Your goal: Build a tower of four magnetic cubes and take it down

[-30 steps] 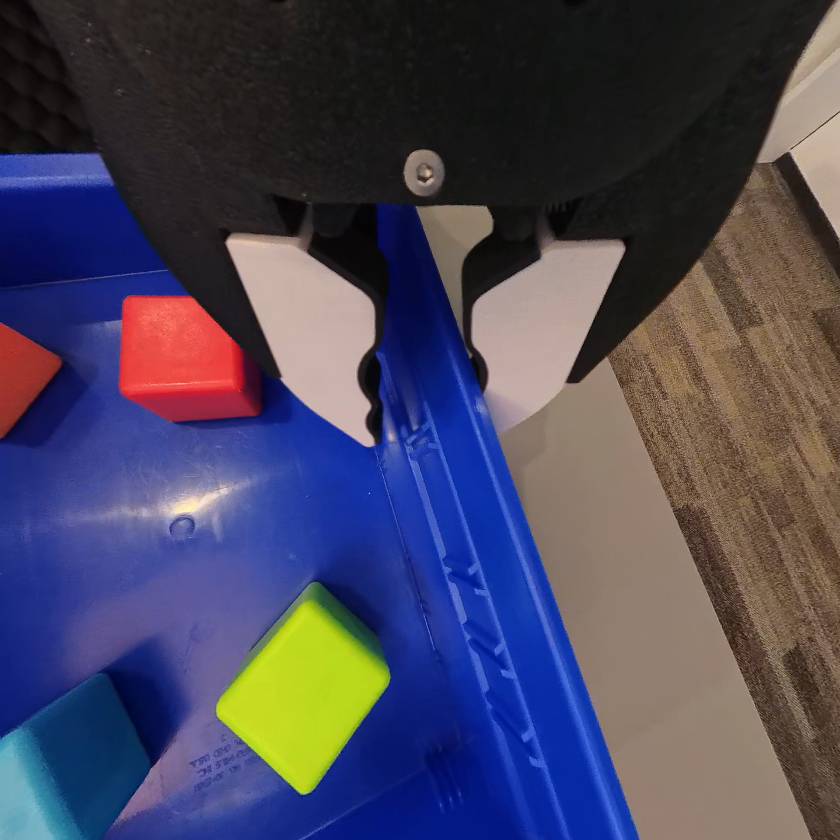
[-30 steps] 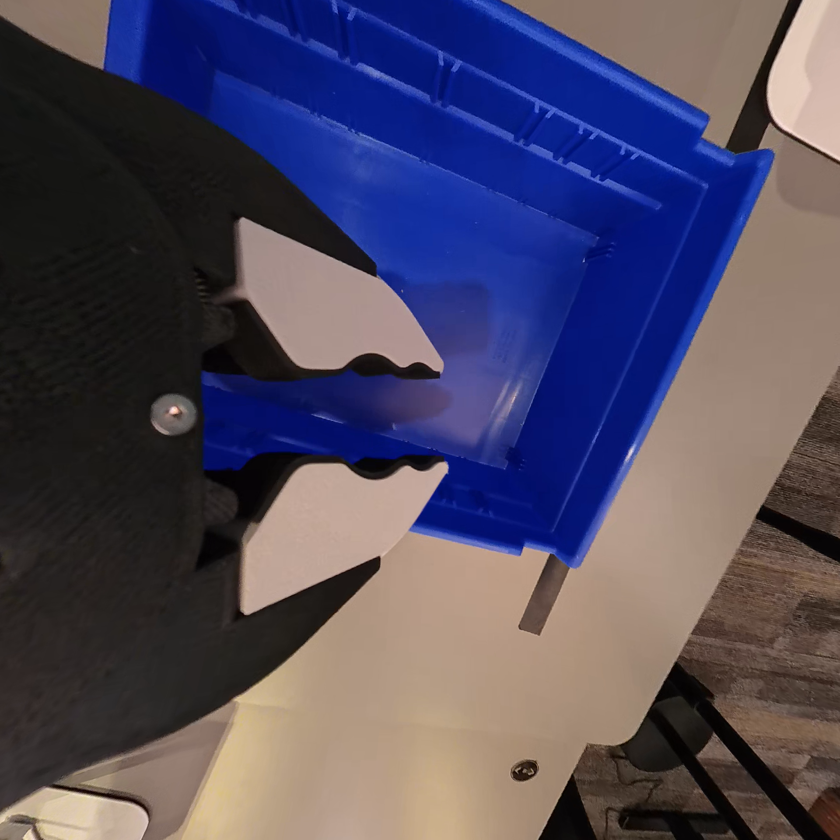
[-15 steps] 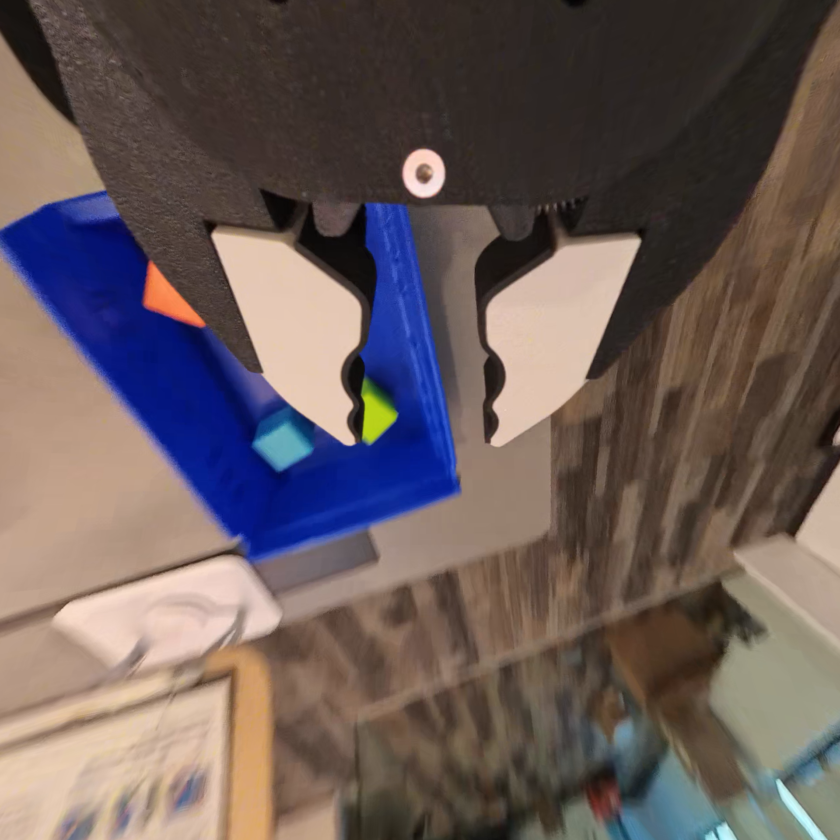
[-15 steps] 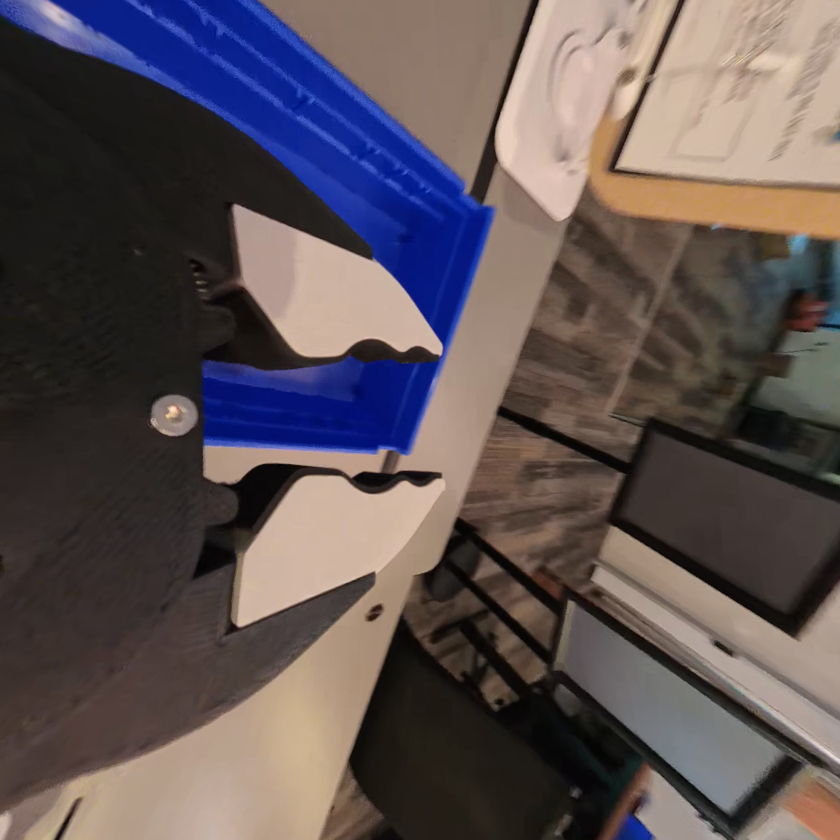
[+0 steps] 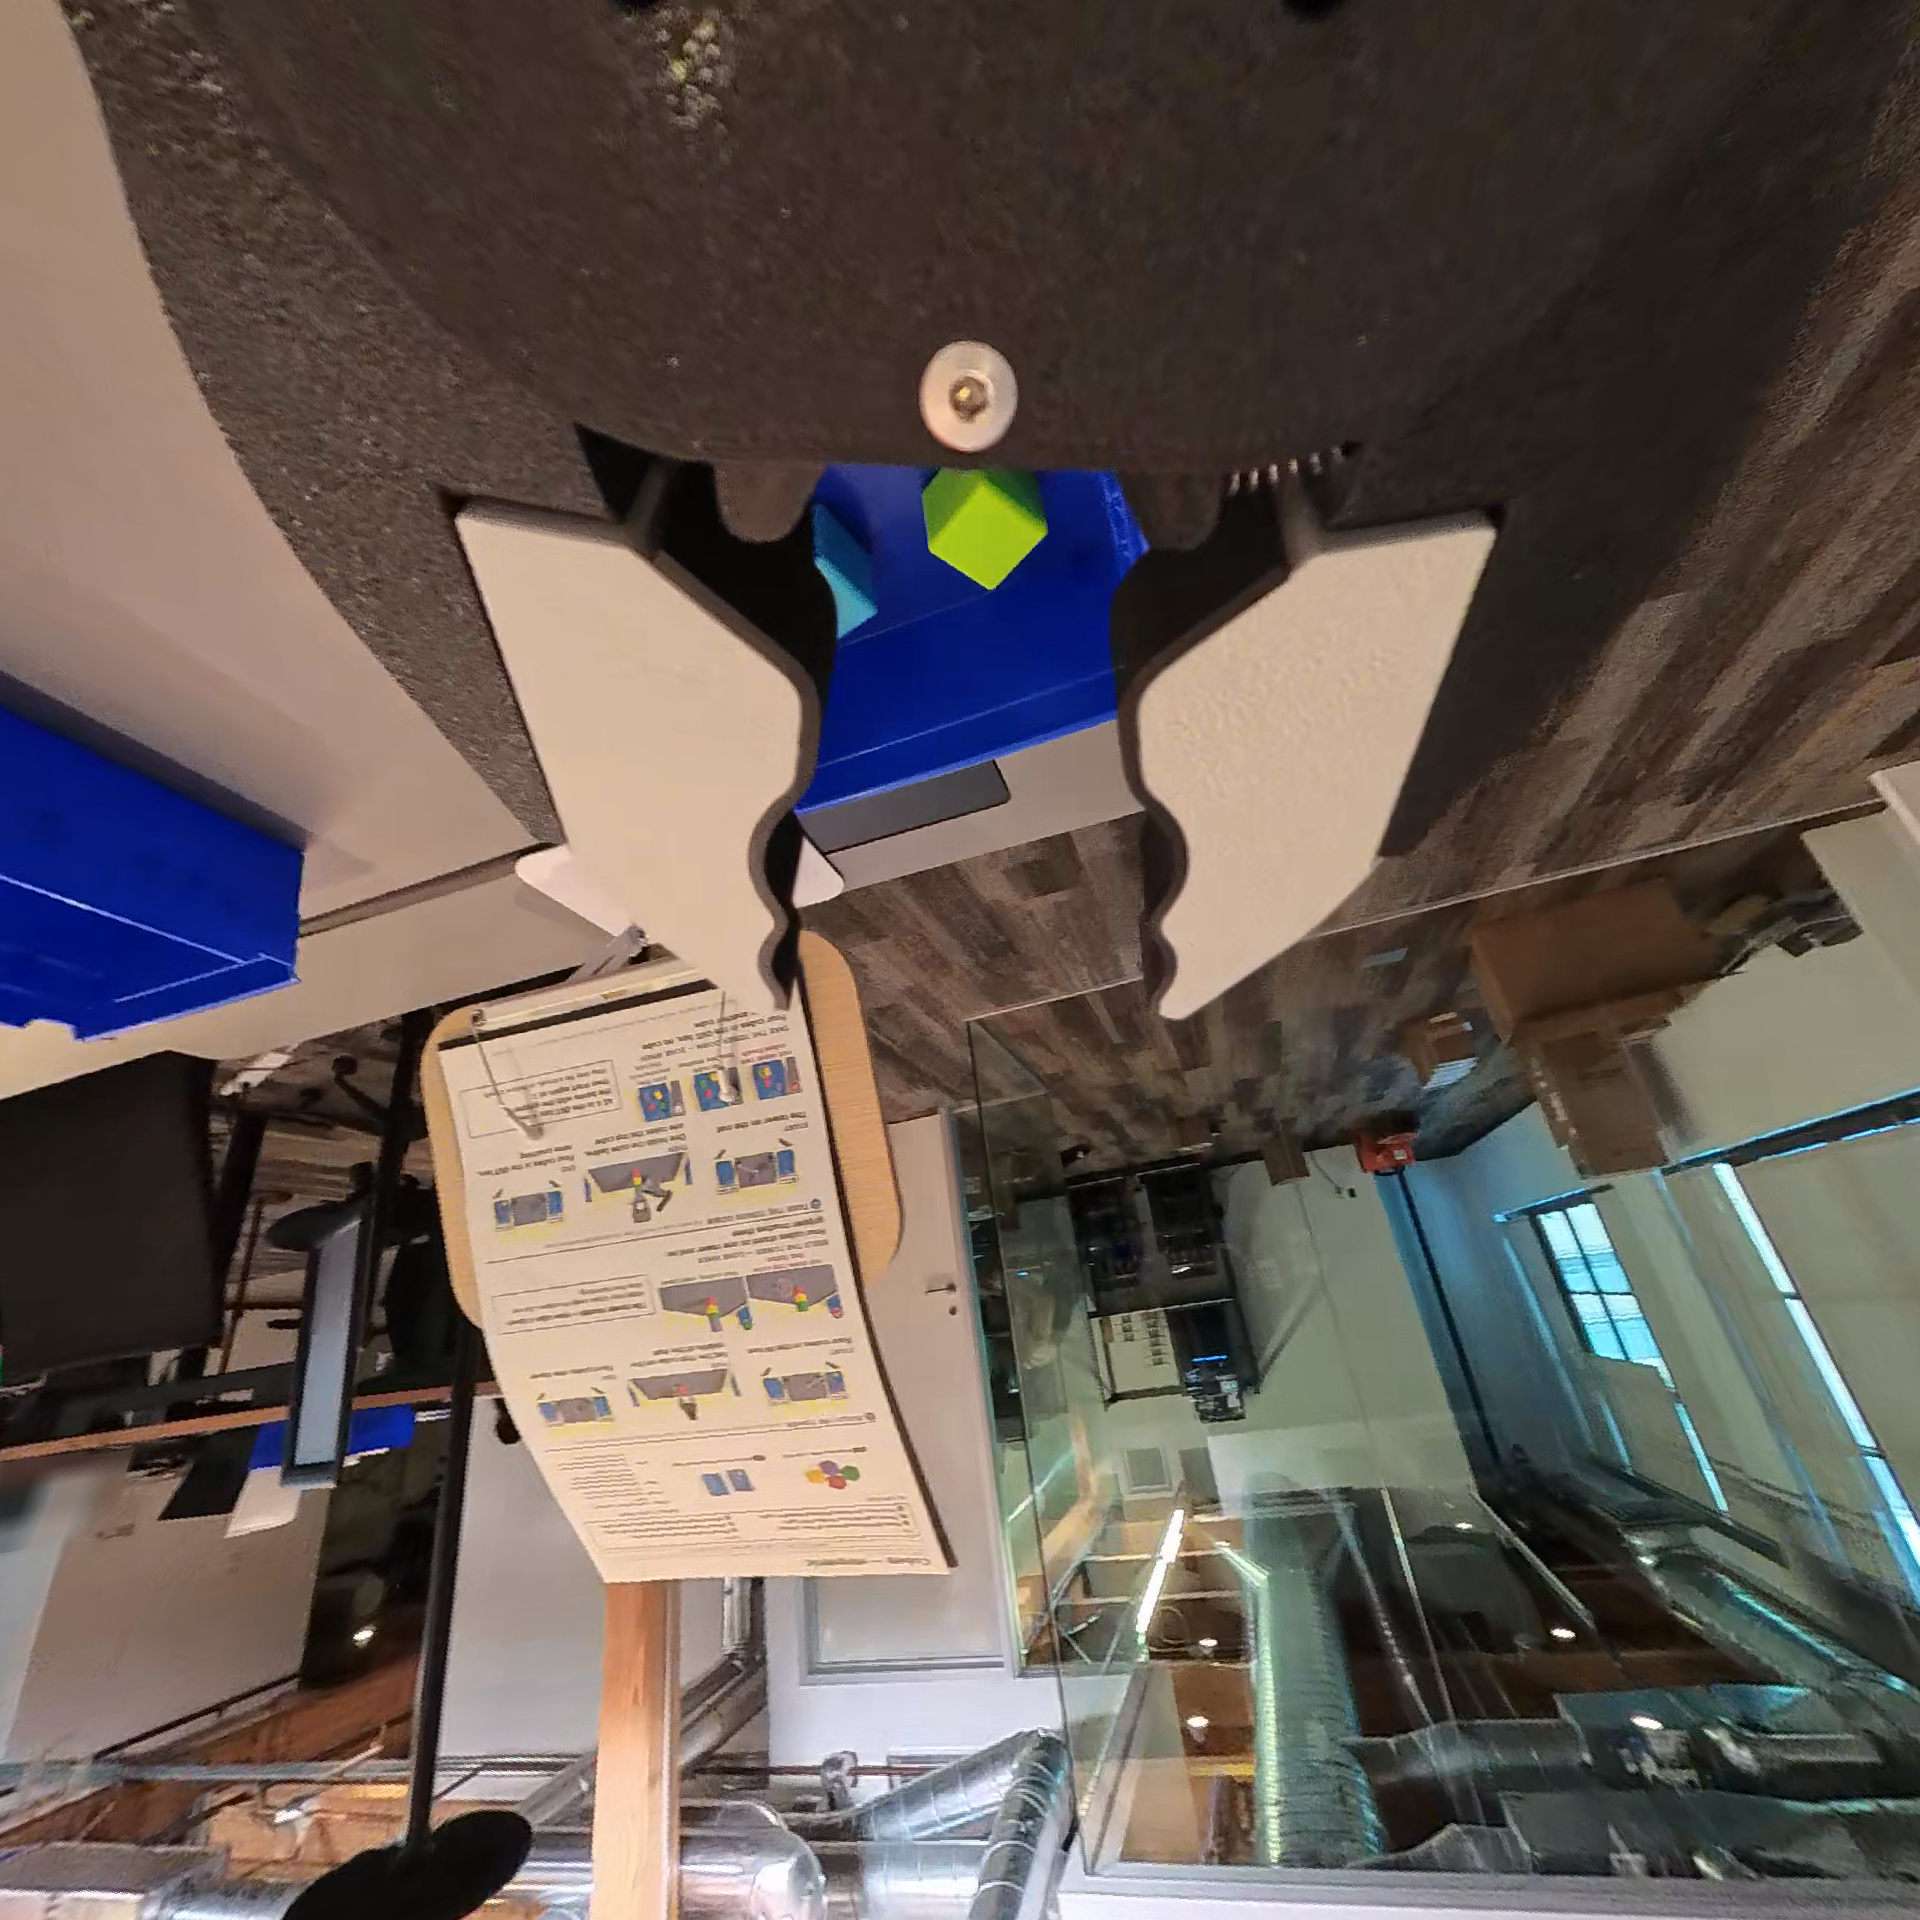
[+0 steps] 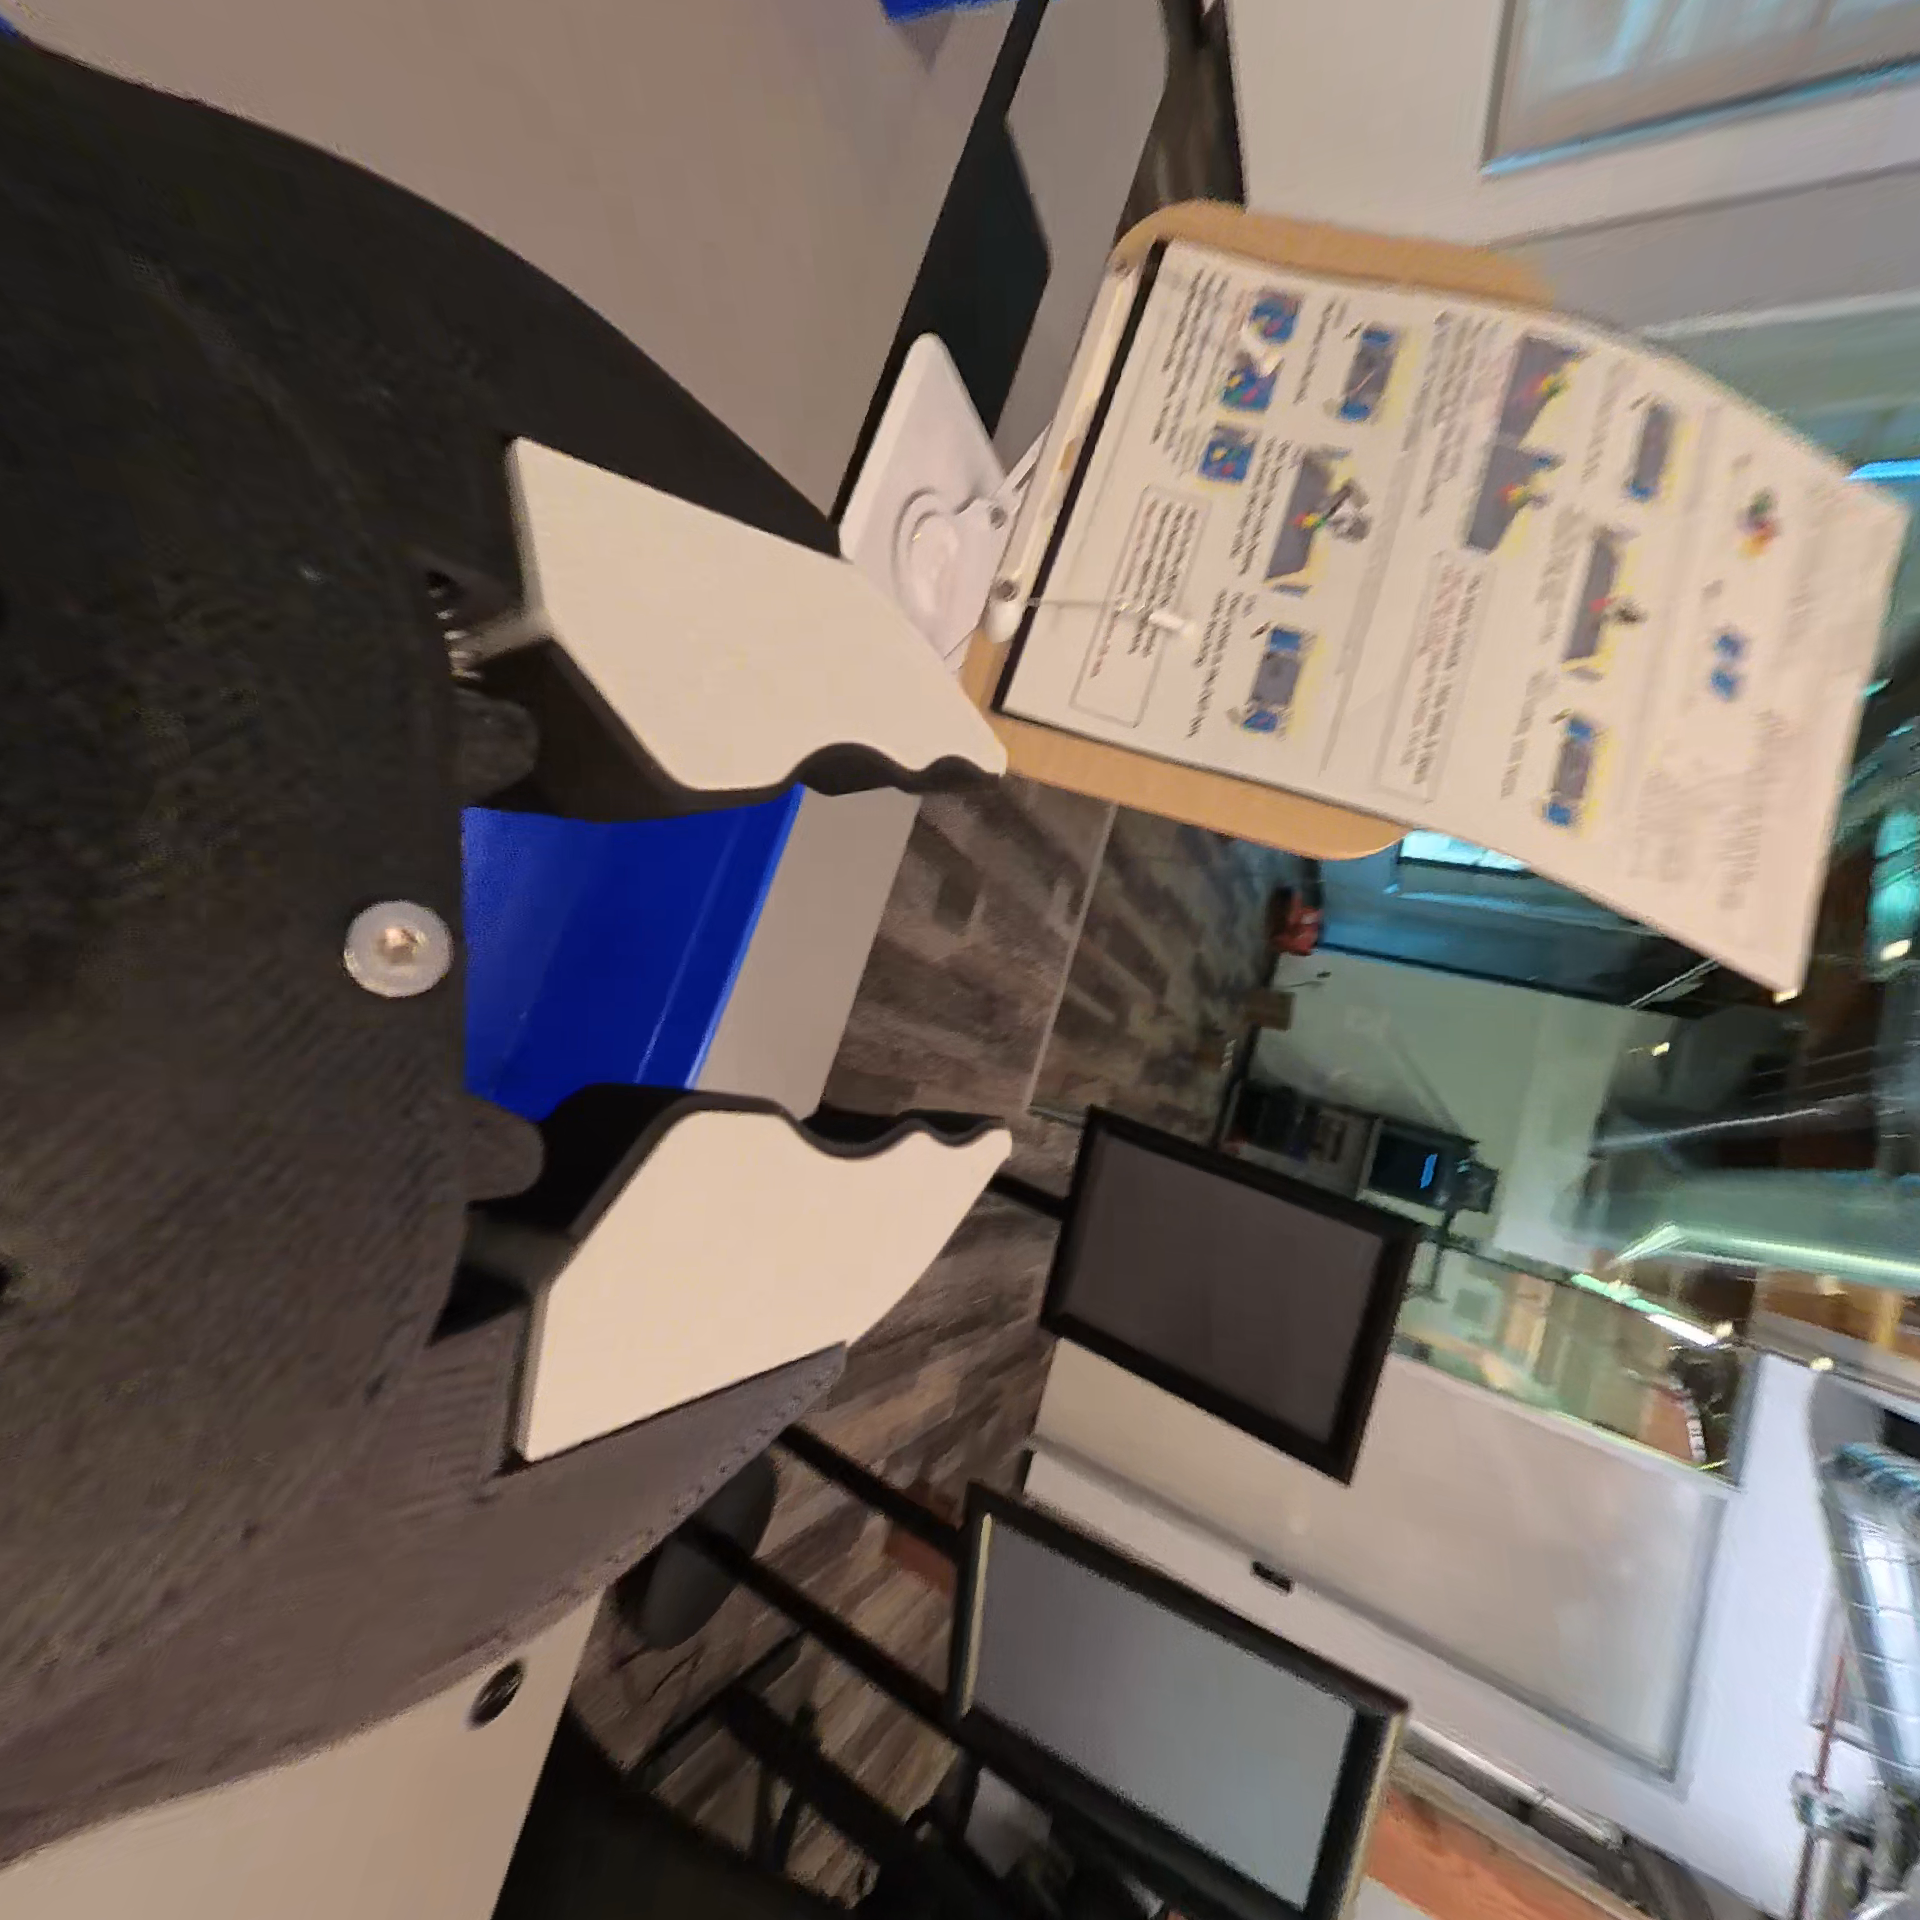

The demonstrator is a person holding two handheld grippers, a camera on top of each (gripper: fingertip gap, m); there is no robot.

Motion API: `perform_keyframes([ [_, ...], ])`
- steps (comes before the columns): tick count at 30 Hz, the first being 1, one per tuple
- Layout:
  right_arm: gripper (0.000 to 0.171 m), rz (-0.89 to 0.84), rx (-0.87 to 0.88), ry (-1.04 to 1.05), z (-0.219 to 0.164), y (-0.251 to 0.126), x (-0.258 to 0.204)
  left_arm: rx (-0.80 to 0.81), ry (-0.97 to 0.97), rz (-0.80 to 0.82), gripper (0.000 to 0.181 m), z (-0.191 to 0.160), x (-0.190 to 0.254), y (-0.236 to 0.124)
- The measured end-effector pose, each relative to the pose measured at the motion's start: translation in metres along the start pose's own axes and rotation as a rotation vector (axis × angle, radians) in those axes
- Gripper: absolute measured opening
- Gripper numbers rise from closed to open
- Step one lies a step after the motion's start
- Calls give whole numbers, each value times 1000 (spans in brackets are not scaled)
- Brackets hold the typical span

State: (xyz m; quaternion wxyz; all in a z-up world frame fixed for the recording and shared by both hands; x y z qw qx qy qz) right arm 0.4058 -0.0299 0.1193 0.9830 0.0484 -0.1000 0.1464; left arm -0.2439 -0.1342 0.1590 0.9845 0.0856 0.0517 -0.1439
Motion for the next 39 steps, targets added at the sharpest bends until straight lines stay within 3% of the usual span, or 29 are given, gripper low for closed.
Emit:
perform_keyframes([
  [3, 62, 43, 94, 34, 11, -7, -3, -1, 27, -17, 53, -1, 2, 0],
  [8, 90, 153, 168, 81, 14, -9, -8, 50, 75, -52, 30, 1, 9, 1],
  [10, 78, 231, 150, 118, 10, -5, -13, 48, 85, -112, 27, -2, 17, 3],
  [14, 62, 286, 144, 158, 6, -1, -18, -107, 162, -195, 29, -19, 30, 11],
  [28, 61, 362, 159, 97, 5, 1, -30, -711, 334, -538, 28, -96, 79, 16],
  [35, 62, 354, 141, 81, 5, 0, -28, -941, 342, -622, 20, -123, 93, 12],
  [39, 62, 348, 87, 21, 1, 2, -32, -1051, 321, -611, 25, -134, 101, 13],
])
Point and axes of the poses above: each gripper's, where its closed fingertips meet, y out along the fingers, z out of its top, x = y × z across the jaws, the point moved 6 cm from there along -y, back along the fingers, and after that the axes turned 1 degree about z, right-handed, at the moved point
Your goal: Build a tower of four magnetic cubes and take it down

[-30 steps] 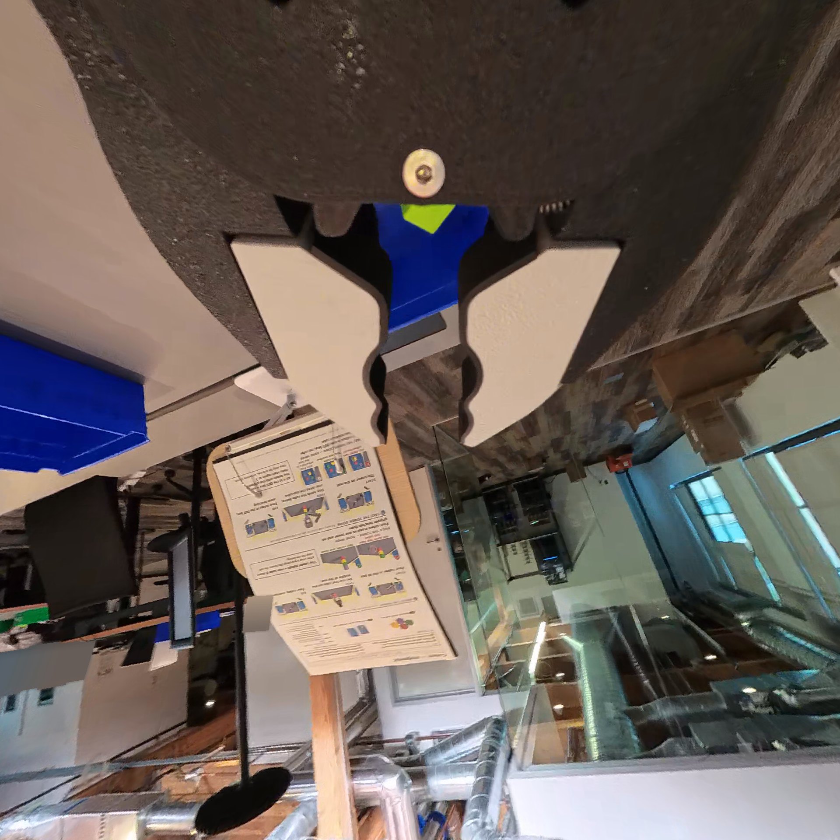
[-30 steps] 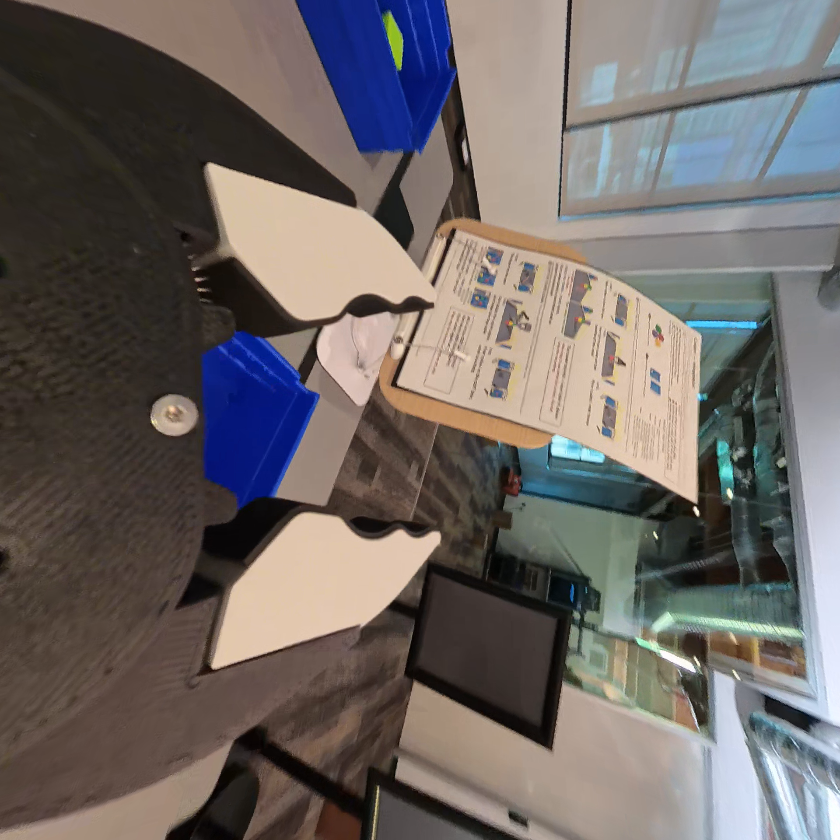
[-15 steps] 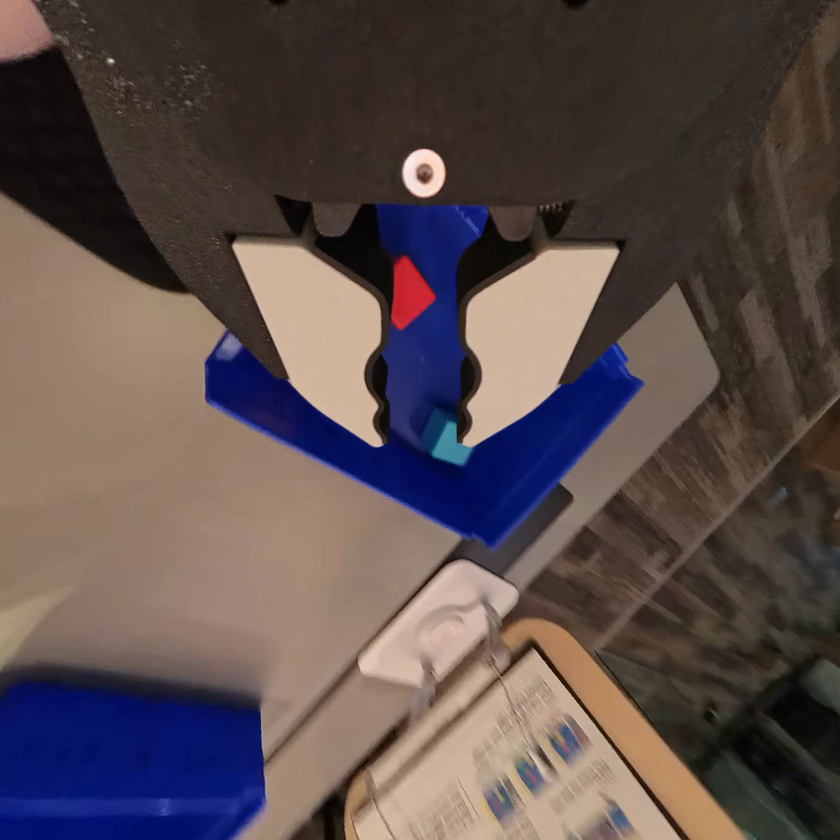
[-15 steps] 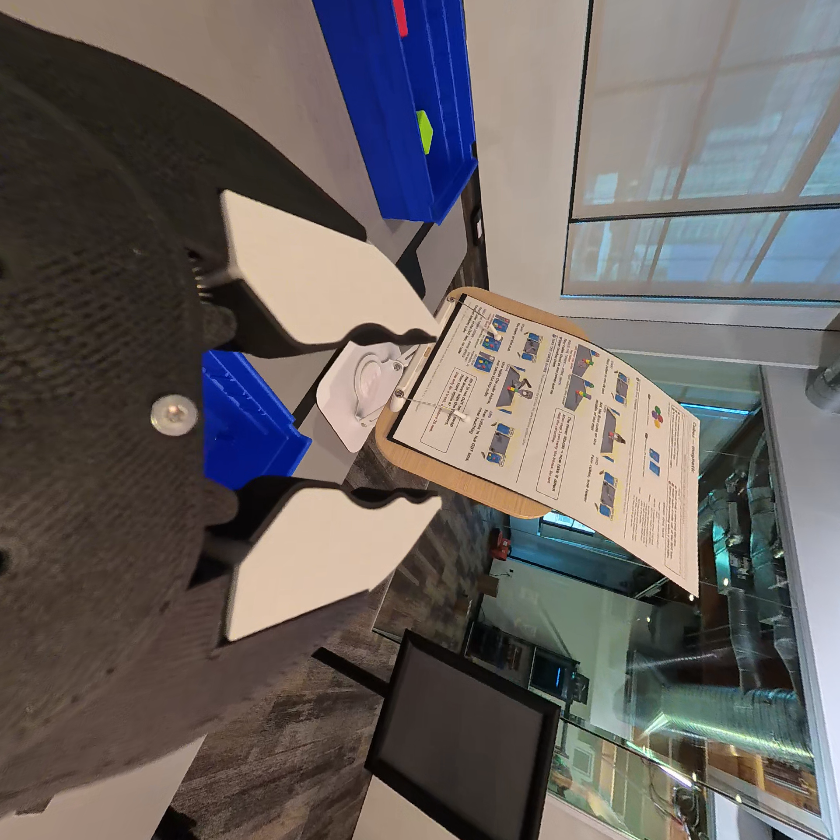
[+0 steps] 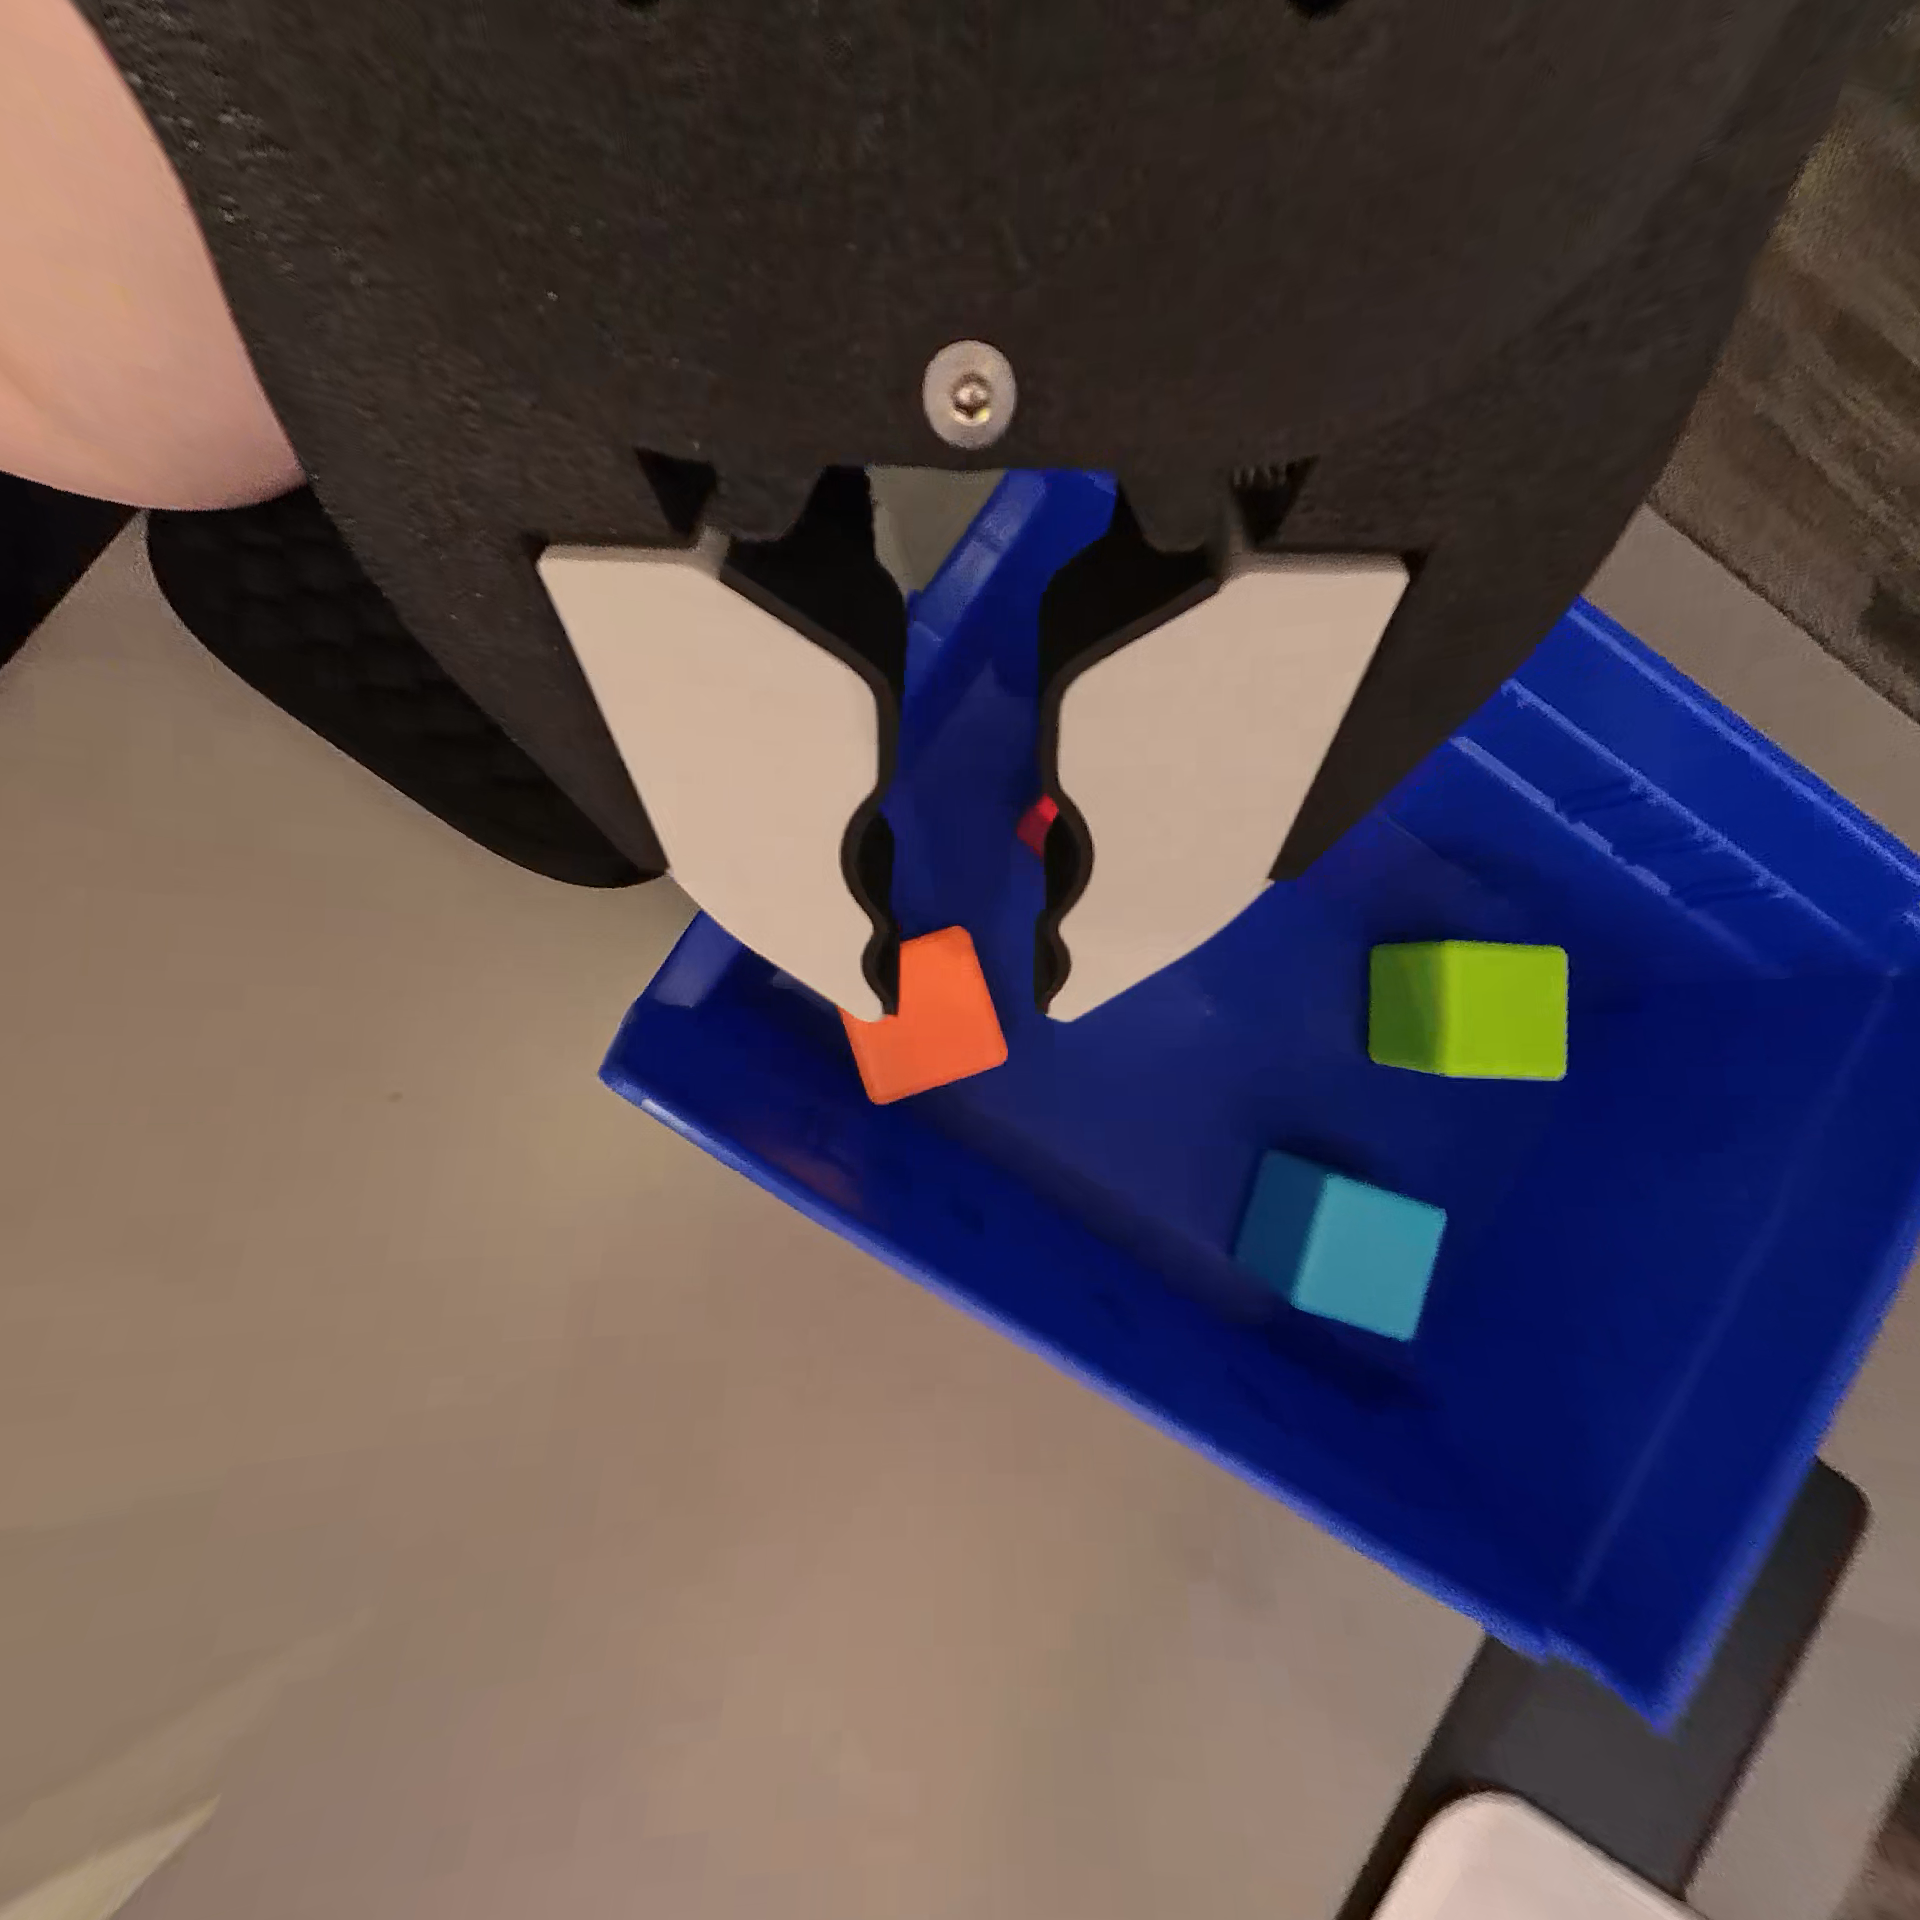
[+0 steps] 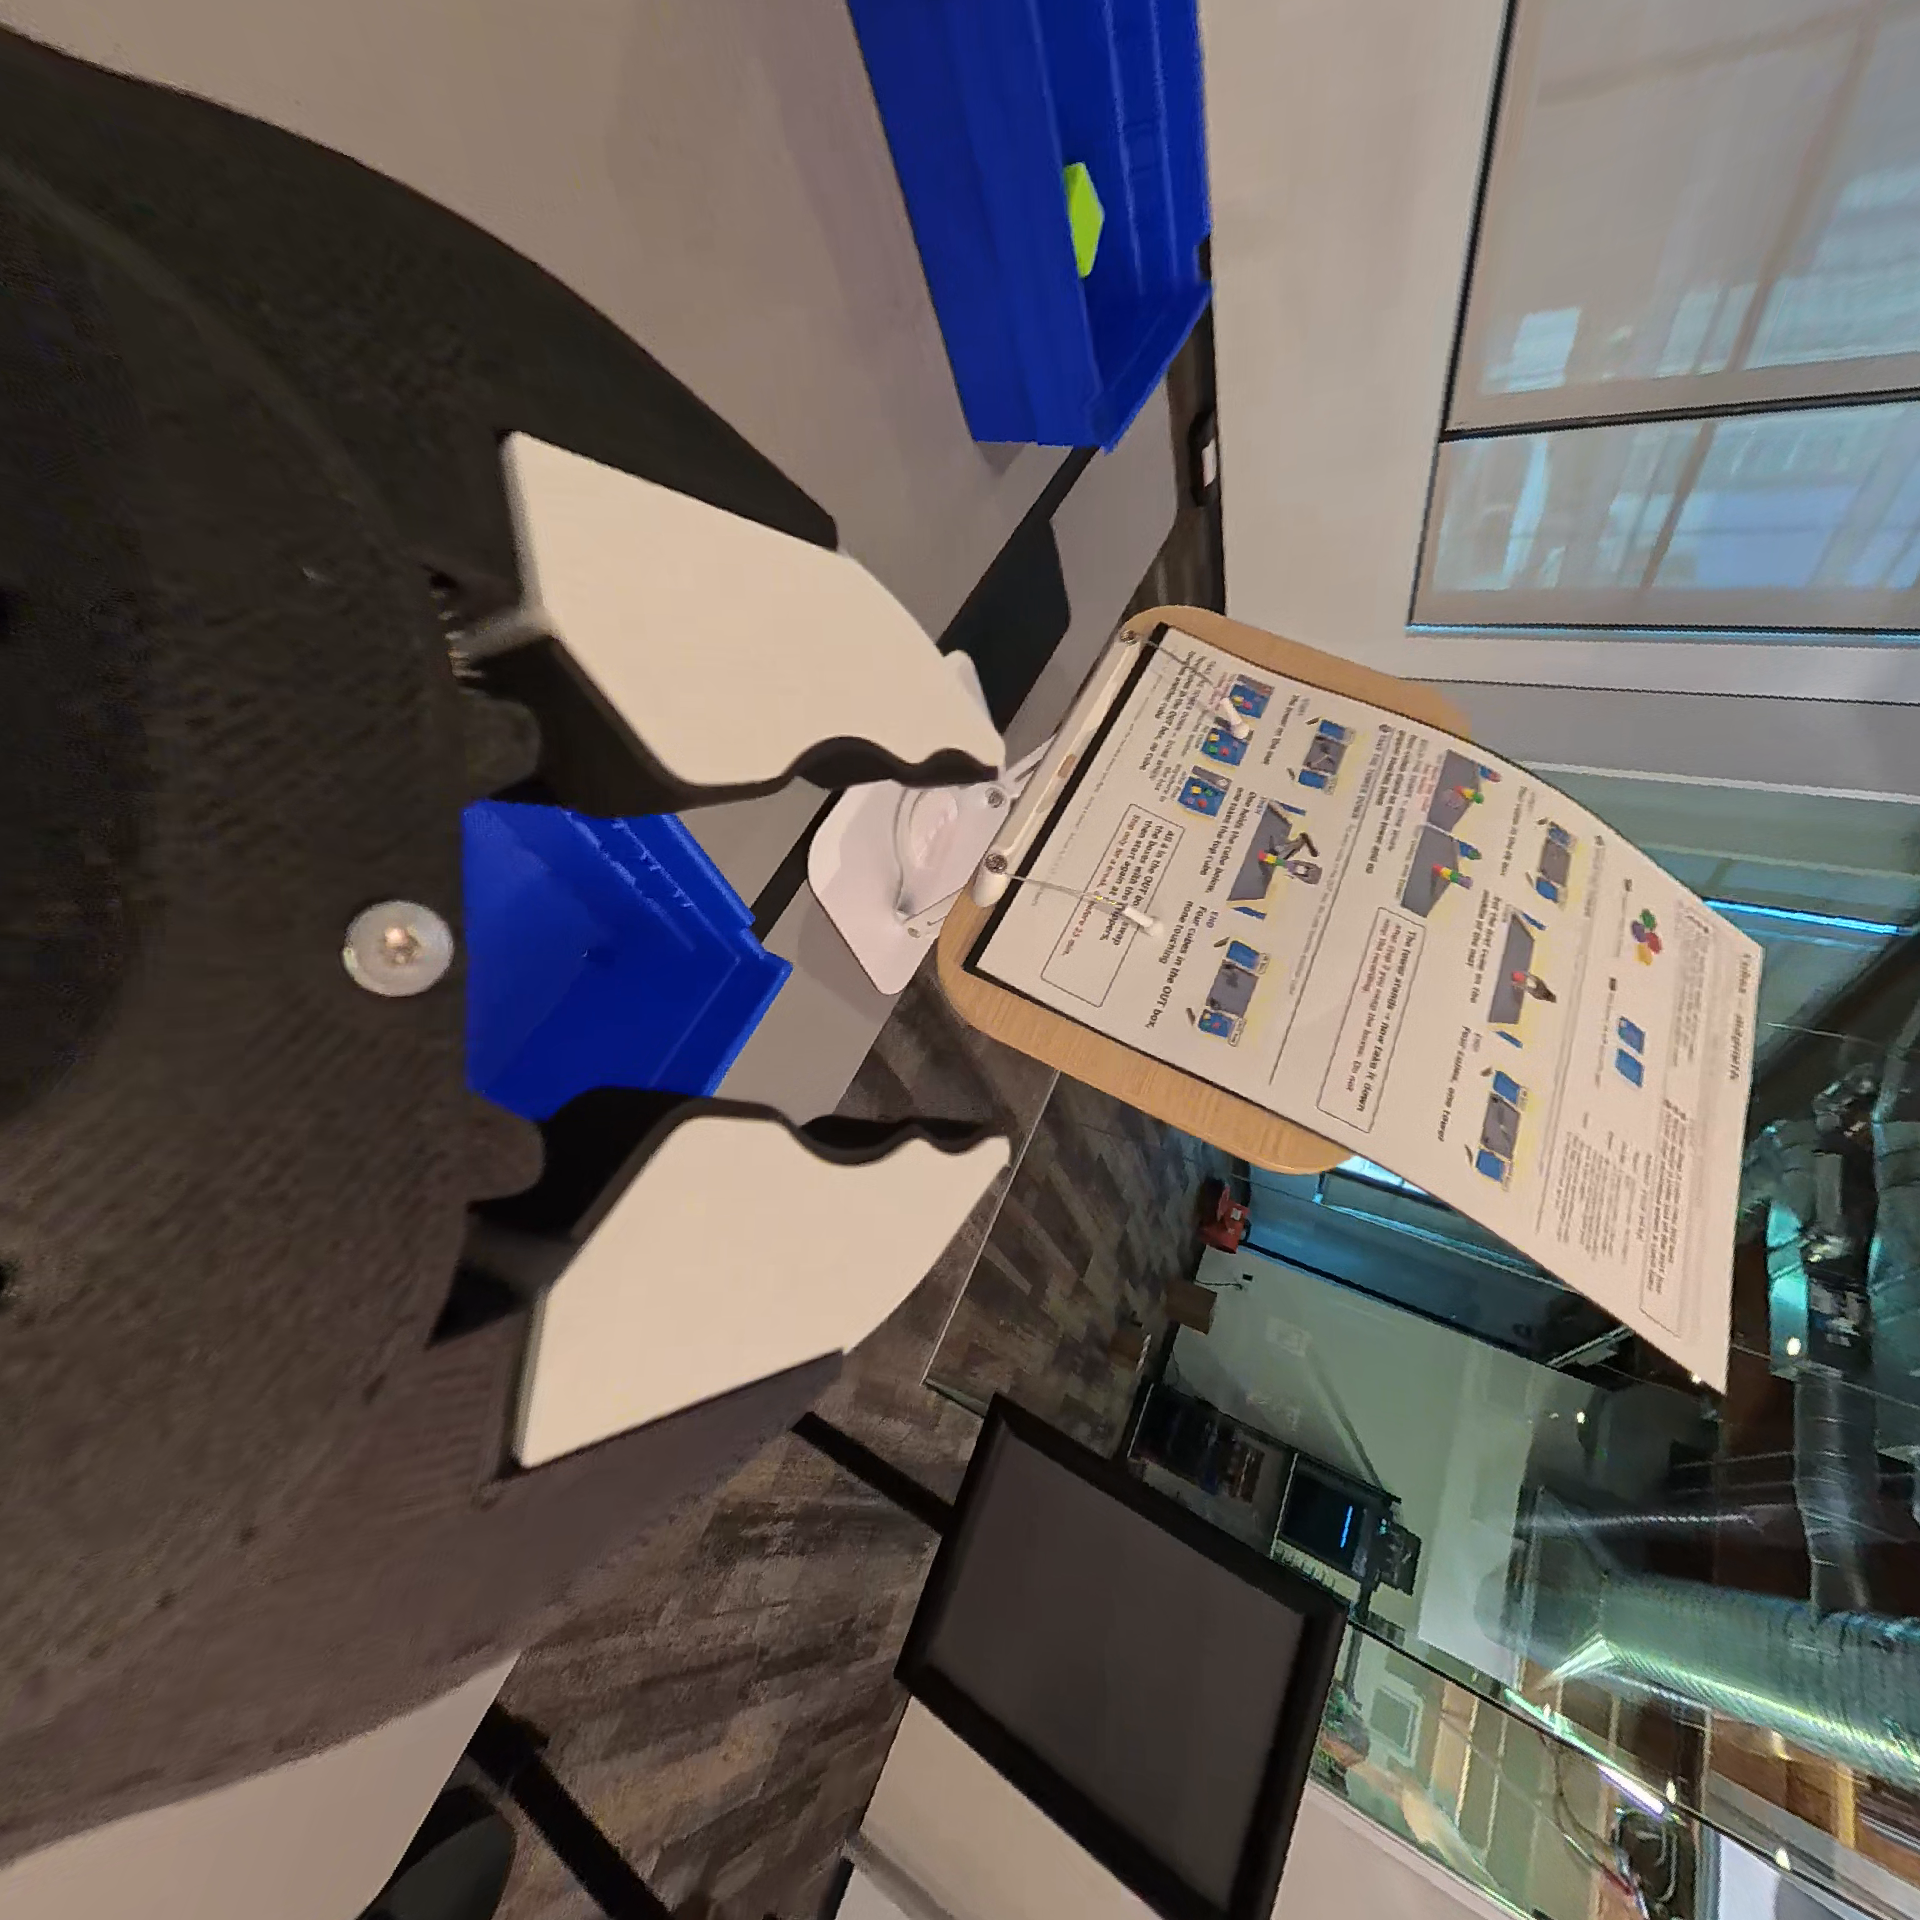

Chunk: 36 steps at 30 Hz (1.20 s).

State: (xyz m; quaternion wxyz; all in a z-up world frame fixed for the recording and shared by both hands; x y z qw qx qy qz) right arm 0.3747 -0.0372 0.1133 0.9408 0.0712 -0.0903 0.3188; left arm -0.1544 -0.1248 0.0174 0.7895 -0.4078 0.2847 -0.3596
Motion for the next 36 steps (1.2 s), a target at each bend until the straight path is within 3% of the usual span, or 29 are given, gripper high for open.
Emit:
perform_keyframes([
  [4, 63, 9, -33, -36, -4, 5, -4, -173, -42, 18, 26, -7, 1, 16],
  [13, 64, -19, -95, -120, -11, 11, -8, -376, -133, -39, 41, -8, 9, 50],
  [17, 64, -36, -80, -77, -10, 6, -1, -375, -211, -37, 41, -11, 1, 55],
  [22, 64, -66, -61, -40, -11, -2, 9, -408, -249, -57, 57, -13, 3, 60],
  [36, 64, -80, -66, 5, -16, -7, 19, -502, -208, -52, 56, -17, 2, 81],
])
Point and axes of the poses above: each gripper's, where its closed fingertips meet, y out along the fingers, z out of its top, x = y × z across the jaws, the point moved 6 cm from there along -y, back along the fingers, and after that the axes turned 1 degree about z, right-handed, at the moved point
